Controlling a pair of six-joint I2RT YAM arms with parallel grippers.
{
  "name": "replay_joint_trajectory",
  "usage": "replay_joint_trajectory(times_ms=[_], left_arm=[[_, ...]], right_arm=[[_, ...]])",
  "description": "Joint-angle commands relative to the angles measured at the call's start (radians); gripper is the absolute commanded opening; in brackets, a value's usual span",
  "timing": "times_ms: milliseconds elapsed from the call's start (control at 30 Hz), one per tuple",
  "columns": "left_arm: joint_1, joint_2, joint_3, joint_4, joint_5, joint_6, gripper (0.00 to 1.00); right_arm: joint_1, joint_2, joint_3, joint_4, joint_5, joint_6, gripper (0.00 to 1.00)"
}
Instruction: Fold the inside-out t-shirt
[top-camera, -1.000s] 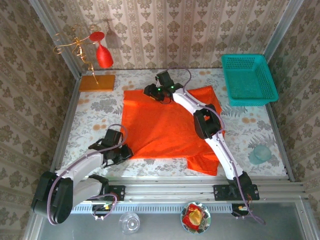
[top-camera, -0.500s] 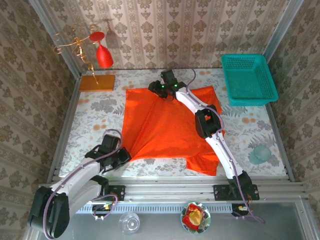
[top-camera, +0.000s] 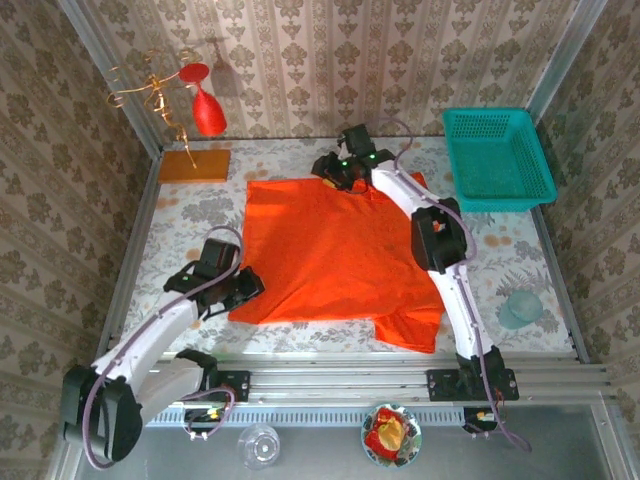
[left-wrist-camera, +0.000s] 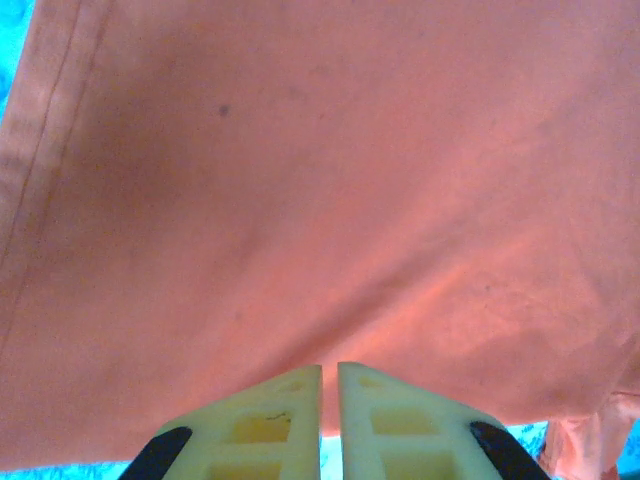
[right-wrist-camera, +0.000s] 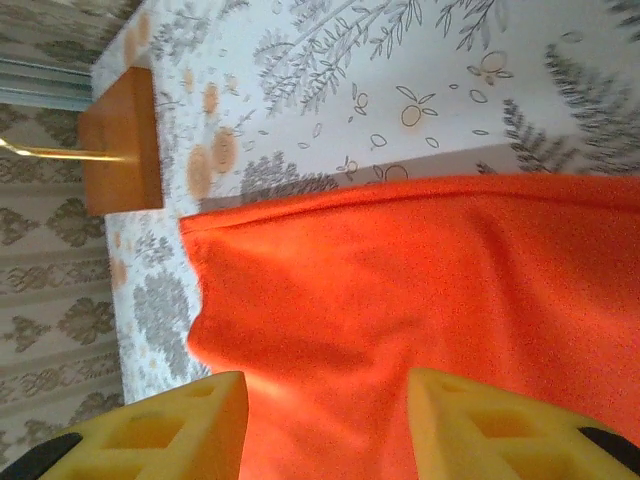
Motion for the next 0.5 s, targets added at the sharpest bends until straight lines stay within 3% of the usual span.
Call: replay_joint_trajectory(times_ms=[0, 267, 467], left_arm=[[0.019, 0.113, 0.061, -0.006, -0.037, 0.116, 0.13], [0.149, 0.324, 0.086, 0.020, -0.045, 0.241, 0.12], [0.234, 0.380, 0.052, 0.031, -0.041, 0.287, 0.12]], right_arm=[[-0.050, -0.165, -0.143, -0.022, 0.043, -0.059, 0.47], [-0.186, -0.337, -0.449, -0.017, 0.113, -0.088, 0.48], [-0.261, -0.364, -0.511, -0.098, 0.226, -0.165, 0.48]])
